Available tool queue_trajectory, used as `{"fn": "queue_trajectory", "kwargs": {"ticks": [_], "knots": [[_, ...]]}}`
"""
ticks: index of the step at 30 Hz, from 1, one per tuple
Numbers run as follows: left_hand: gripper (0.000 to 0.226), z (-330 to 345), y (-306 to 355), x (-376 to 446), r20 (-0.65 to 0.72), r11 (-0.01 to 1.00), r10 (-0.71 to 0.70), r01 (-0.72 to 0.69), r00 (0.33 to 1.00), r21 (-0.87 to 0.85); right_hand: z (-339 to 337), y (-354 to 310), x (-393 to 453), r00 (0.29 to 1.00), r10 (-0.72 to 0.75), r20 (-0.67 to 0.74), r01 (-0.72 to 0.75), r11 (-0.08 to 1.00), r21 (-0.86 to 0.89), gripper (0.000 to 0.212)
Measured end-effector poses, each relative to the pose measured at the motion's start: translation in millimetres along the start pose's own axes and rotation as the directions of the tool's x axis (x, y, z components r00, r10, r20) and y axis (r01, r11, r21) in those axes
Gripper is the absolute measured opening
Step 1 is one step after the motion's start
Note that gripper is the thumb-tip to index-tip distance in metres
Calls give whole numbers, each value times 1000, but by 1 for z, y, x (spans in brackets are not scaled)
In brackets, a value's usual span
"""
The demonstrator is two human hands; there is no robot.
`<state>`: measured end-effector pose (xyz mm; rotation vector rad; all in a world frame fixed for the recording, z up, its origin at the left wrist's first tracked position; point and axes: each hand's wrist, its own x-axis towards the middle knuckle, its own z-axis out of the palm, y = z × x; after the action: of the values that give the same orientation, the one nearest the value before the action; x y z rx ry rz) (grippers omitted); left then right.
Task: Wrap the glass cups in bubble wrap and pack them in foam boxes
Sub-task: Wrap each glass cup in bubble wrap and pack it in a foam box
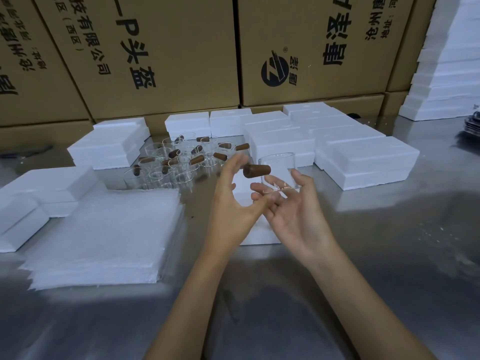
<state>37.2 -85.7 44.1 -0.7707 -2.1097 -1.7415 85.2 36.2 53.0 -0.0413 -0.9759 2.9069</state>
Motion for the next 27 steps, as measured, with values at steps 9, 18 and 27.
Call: {"fn": "queue_trajectory", "kwargs": {"ticks": [9,18,27], "knots": [[64,3,2,-4,-9,999,-27,27,1000,26,-1,8,3,998,39,53,-30,987,-158,58],[66,3,-6,-3,-116,978,44,-19,992,208,-6,17,6,916,-400,-36,283,706,-649,56],[61,1,-4,-3,19,998,20,-21,1000,51,-7,4,6,997,-60,-43,52,984,-172,40]]}}
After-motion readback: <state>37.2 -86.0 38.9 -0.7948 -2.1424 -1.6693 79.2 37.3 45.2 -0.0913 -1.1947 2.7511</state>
